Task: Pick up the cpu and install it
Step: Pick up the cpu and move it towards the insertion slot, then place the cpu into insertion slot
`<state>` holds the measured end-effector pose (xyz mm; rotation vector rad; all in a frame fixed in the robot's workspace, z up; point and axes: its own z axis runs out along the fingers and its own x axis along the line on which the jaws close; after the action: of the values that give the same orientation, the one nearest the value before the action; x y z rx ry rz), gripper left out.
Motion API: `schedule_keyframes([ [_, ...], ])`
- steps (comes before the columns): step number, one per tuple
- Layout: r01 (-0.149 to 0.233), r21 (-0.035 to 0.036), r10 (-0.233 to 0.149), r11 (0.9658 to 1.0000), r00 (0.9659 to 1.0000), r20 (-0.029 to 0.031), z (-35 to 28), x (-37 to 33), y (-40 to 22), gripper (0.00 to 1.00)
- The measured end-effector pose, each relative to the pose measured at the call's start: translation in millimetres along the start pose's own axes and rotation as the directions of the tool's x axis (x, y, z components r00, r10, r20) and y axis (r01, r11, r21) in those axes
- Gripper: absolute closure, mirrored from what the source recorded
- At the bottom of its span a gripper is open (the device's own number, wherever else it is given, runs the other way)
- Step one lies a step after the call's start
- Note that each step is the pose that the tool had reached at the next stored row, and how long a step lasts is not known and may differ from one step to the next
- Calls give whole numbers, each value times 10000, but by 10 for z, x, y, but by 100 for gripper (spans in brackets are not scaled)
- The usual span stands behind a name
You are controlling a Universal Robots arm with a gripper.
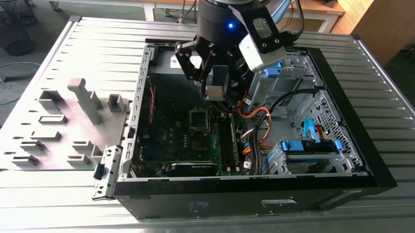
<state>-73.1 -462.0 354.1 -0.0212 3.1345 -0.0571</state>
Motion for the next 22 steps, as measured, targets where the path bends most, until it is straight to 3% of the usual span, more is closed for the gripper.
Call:
schedule_keyframes([
  [9,0,16,0,10000,10000,0,0,0,-4,53],
  [15,0,-68,0,10000,10000,1,1,0,-4,53],
  [22,1,-81,-1,10000,10000,1,35,1,-3,53],
])
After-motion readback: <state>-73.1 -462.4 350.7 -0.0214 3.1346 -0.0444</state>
